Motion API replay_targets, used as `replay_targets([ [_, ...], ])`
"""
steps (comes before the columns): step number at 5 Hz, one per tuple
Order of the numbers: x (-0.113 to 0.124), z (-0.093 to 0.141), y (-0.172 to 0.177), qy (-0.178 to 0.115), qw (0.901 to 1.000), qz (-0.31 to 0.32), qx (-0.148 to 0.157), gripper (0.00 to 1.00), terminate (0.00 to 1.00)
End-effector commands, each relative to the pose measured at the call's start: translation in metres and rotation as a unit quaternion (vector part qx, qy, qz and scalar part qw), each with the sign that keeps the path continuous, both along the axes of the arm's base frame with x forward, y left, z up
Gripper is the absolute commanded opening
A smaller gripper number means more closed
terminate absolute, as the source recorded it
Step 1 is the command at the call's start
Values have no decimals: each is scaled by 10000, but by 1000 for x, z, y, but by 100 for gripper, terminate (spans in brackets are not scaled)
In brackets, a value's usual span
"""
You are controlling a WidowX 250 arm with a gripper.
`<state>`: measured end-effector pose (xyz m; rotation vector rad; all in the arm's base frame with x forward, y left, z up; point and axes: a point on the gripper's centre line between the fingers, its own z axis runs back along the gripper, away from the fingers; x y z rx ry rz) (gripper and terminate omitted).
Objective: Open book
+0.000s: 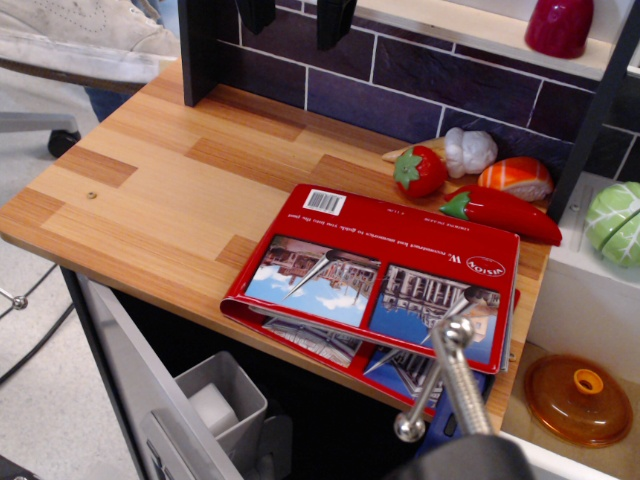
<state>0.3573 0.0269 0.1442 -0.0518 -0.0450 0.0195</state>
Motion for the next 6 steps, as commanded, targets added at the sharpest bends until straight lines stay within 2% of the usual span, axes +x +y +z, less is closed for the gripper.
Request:
replay_targets([
  [1,0,0,0,0,10000,0,0,100,0],
  [2,-19,1,-43,250,9996,-153,-46,100,0],
  [3,-35,5,-87,306,9993,-107,-176,100,0],
  [4,-40,-3,-126,275,9996,98,-37,100,0],
  [5,-33,-28,-160,22,9979,551,350,100,0],
  [6,-23,-46,-173,-153,9951,855,466,100,0],
])
